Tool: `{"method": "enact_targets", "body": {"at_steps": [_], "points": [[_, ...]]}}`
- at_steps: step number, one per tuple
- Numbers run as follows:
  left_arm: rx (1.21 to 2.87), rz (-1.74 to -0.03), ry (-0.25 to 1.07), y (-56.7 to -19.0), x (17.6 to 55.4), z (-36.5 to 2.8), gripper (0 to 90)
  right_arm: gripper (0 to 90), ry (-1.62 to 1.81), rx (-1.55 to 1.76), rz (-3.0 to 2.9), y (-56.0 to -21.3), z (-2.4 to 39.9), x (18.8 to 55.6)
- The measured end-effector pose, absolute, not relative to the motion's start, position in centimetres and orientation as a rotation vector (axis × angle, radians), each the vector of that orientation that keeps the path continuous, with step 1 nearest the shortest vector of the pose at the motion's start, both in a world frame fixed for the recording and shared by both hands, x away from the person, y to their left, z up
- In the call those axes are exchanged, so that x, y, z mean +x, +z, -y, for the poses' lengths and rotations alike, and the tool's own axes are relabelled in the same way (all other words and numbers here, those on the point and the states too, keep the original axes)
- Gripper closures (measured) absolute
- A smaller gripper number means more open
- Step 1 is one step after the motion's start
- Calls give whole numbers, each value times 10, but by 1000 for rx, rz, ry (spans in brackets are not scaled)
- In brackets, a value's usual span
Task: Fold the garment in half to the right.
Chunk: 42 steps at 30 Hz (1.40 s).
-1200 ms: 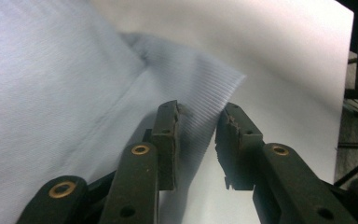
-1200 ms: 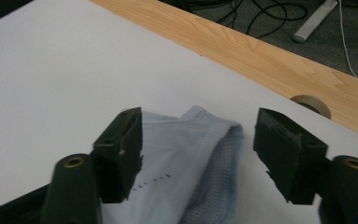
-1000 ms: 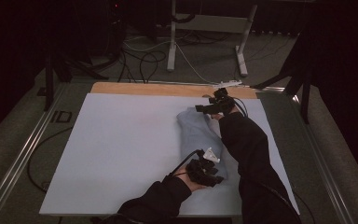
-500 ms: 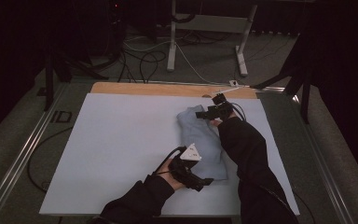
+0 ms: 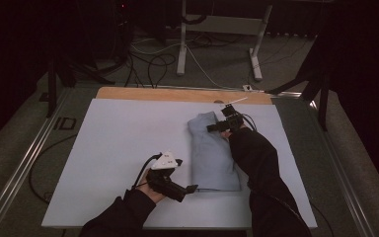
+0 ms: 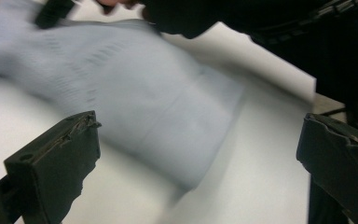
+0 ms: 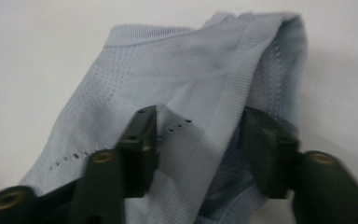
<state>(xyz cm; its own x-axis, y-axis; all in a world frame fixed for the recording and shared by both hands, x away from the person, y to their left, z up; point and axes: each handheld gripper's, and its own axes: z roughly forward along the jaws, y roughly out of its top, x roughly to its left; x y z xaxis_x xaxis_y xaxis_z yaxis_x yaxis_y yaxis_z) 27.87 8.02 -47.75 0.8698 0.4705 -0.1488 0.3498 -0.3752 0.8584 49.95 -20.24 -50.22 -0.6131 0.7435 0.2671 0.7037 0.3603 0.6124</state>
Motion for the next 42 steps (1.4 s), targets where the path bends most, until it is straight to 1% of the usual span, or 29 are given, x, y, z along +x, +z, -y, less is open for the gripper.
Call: {"method": "enact_targets", "body": {"at_steps": [1,2,3,4,5,9,13,16,19,24,33,42], "points": [[1999,-610,158,-478,278,-86,3,620,1077,1350,-2552,-503,202,499],[2005,-623,169,-478,278,-91,3,758,1055,1356,-2550,-502,202,500],[2005,-636,179,-478,277,-96,3,841,1046,1356,-2550,-501,203,500],[2003,-648,187,-479,277,-101,3,841,1046,1356,-2550,-501,203,500],[2002,-665,189,-480,277,-106,3,870,1017,1354,-2540,-500,203,500],[2011,-698,203,-486,274,-121,3,883,969,1325,-2489,-492,203,499],[1996,-714,199,-491,272,-131,3,885,1014,1273,-2455,-479,198,498],[1984,-717,228,-491,270,-138,3,888,1049,1229,-2419,-469,193,496],[1958,-726,296,-492,266,-146,3,889,1054,1222,-2387,-463,193,496],[1891,-771,335,-494,264,-164,3,888,1009,1277,-2396,-477,199,501],[1866,-806,377,-502,257,-186,3,887,924,1352,-2440,-504,201,506],[1855,-839,414,-506,254,-202,3,883,866,1373,-2426,-513,202,506]]}}
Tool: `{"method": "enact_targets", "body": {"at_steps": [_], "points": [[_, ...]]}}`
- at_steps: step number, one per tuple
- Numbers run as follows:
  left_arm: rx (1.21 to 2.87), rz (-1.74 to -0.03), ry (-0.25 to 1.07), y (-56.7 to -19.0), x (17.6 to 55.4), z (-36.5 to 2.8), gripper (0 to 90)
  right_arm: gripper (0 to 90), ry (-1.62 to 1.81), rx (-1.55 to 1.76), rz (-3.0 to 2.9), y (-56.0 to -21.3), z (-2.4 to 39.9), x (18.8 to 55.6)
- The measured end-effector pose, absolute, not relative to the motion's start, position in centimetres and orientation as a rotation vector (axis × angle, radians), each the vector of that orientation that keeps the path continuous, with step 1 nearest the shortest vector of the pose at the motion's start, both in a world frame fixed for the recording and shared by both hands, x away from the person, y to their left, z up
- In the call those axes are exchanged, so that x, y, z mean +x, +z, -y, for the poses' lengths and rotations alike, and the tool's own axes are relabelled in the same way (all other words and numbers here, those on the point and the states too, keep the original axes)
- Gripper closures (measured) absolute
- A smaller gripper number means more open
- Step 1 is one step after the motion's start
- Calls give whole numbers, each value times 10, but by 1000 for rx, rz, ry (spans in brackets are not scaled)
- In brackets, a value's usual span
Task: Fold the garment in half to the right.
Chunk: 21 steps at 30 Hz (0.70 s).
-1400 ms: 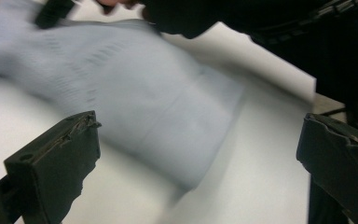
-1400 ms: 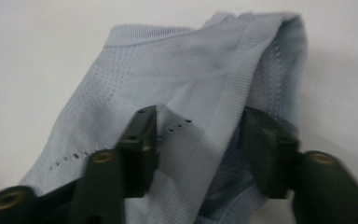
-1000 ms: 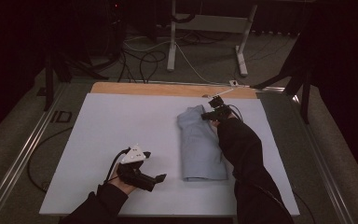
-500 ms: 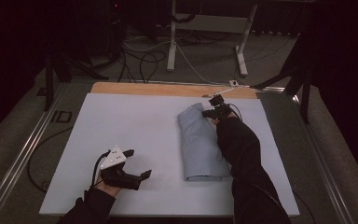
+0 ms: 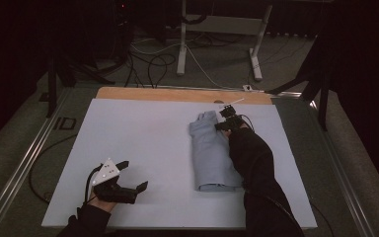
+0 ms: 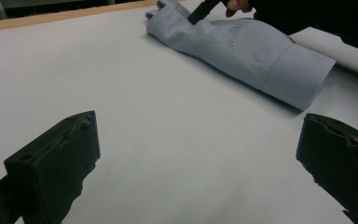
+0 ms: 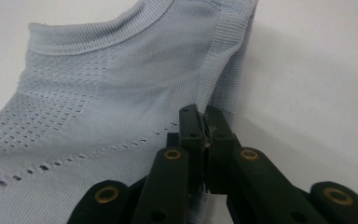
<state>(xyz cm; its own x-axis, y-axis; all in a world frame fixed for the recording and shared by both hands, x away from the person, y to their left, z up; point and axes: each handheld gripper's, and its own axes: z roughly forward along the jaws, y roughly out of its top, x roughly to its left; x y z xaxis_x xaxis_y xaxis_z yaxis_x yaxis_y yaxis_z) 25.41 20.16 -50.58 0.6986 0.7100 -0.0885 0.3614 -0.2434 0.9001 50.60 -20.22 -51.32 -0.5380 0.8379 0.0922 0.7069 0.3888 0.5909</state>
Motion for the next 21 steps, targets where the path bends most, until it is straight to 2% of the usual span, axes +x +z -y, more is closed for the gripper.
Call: {"method": "enact_targets", "body": {"at_steps": [7,10,13,14,21], "points": [[1857,-861,423,-510,252,-210,3,868,864,1389,-2409,-515,202,506],[1861,-866,427,-510,251,-212,3,812,874,1370,-2420,-512,201,505],[1851,-859,430,-509,250,-213,3,735,893,1354,-2416,-508,200,504],[1848,-860,434,-508,250,-214,3,679,899,1348,-2414,-505,200,503],[1837,-866,439,-508,249,-219,3,446,960,1294,-2413,-490,192,498]]}}
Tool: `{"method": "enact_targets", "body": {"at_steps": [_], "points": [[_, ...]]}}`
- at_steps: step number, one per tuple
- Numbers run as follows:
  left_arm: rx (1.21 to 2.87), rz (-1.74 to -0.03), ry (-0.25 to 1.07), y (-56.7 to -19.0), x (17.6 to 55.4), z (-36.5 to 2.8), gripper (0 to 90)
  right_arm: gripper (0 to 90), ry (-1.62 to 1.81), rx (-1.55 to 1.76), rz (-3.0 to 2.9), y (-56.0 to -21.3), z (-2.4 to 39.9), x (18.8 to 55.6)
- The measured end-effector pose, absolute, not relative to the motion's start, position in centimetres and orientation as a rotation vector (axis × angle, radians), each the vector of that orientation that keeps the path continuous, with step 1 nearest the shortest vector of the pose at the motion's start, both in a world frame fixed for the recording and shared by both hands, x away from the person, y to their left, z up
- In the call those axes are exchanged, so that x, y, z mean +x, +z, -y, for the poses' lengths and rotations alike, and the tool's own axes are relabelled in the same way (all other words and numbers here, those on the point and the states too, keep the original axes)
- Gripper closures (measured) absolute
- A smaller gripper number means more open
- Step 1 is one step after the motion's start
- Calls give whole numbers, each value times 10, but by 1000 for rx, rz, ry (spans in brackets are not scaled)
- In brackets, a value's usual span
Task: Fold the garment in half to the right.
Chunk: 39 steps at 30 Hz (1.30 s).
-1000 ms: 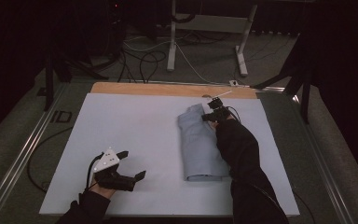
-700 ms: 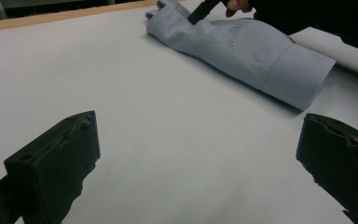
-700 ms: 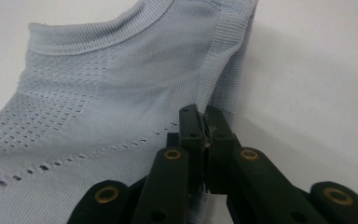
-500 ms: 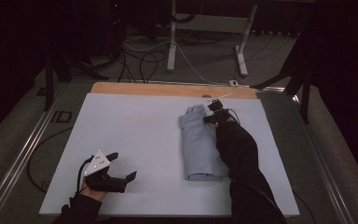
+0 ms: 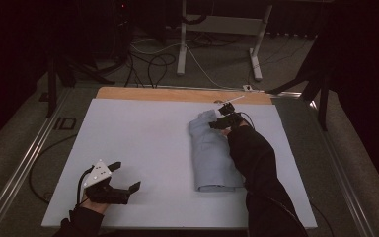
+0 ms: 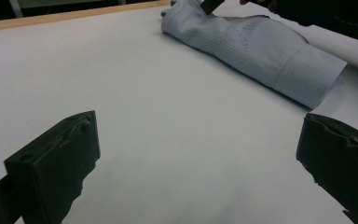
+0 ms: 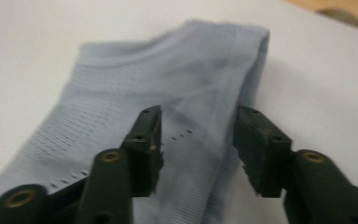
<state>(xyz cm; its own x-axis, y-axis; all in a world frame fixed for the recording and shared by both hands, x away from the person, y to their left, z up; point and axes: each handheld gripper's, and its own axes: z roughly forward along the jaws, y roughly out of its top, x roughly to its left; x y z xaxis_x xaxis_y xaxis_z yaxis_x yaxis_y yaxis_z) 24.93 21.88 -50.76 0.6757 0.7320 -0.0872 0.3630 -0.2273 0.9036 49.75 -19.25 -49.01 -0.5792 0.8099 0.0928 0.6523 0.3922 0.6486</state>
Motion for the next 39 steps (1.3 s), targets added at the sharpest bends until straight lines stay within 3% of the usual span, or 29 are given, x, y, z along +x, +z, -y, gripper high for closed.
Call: {"method": "enact_targets", "body": {"at_steps": [3,10,13,14,20,27,39], "points": [[1834,-859,445,-508,249,-220,3,383,971,1277,-2408,-485,189,496],[1830,-873,456,-509,248,-226,3,418,1005,1237,-2390,-472,182,487],[1831,-874,459,-509,247,-227,3,512,1009,1222,-2396,-470,179,484],[1833,-873,460,-509,247,-228,3,615,1015,1213,-2403,-469,179,483],[1835,-878,461,-511,246,-229,3,900,979,1167,-2460,-476,167,479],[1830,-882,455,-512,246,-231,3,900,985,1093,-2518,-481,161,453],[1821,-882,470,-509,246,-233,3,900,1095,976,-2557,-481,168,376]]}}
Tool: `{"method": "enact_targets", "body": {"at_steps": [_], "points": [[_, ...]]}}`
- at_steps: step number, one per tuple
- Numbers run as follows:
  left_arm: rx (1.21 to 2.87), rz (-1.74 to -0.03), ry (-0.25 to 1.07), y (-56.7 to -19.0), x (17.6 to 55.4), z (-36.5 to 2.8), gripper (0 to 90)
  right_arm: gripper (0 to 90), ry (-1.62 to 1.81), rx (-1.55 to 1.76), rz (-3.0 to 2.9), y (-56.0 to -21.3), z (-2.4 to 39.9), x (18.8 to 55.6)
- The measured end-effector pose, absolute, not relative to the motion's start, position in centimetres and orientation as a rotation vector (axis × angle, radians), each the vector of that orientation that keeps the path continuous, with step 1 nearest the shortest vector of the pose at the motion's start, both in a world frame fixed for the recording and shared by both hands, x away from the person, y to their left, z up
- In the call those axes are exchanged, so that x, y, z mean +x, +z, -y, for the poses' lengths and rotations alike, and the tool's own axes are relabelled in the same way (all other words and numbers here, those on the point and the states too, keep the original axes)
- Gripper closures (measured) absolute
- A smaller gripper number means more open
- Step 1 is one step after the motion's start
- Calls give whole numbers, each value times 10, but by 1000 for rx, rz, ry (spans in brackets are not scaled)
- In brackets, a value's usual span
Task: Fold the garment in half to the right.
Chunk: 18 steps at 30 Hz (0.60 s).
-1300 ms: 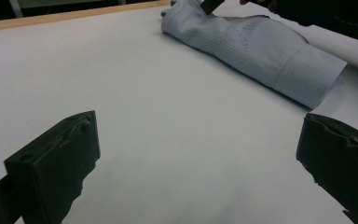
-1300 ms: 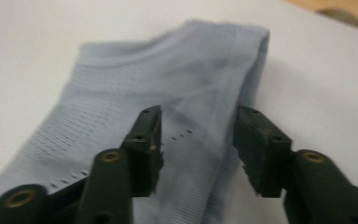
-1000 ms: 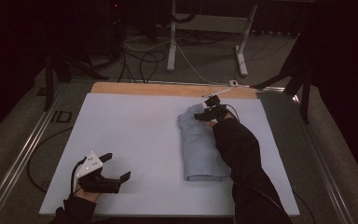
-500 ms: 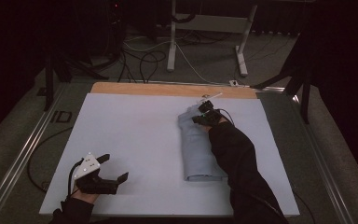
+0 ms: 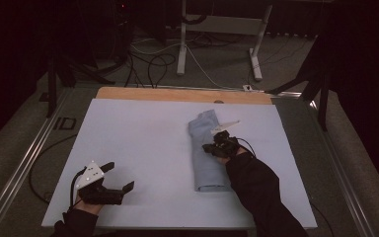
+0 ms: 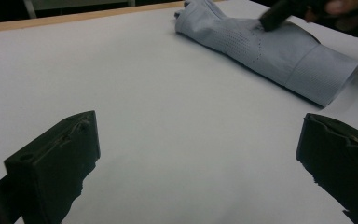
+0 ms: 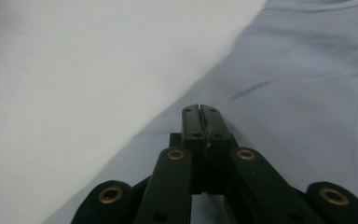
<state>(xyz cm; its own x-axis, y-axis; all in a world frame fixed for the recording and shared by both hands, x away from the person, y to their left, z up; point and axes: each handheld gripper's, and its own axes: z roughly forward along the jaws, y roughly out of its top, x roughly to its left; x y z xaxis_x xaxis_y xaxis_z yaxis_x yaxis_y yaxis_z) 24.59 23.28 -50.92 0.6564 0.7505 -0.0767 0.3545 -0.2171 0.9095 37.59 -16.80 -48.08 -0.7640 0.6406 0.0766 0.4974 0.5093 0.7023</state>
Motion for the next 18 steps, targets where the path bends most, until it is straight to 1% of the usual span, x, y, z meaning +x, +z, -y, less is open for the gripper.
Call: {"method": "enact_targets", "body": {"at_steps": [3,9,13,18], "points": [[1822,-885,468,-509,246,-233,3,900,1119,945,-2572,-481,169,353],[1818,-883,470,-509,246,-233,3,900,1140,908,-2616,-486,170,321],[1820,-880,469,-509,247,-232,3,900,1114,898,-2632,-496,172,310],[1823,-884,467,-510,247,-232,3,900,1059,916,-2674,-517,172,306]]}}
